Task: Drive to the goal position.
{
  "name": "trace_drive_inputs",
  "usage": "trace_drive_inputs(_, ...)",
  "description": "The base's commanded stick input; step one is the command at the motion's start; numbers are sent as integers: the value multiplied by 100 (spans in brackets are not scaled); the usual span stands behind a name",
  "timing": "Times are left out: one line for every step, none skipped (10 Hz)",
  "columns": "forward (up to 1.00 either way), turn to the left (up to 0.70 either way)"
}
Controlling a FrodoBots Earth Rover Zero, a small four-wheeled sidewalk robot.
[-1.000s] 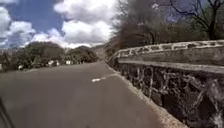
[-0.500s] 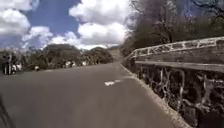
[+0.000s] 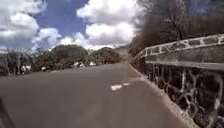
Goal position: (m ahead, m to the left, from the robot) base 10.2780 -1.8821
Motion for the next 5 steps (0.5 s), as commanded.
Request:
trace_drive_inputs(70,0)
trace_drive_inputs(70,0)
trace_drive_inputs(70,0)
trace_drive_inputs(70,0)
trace_drive_inputs(0,0)
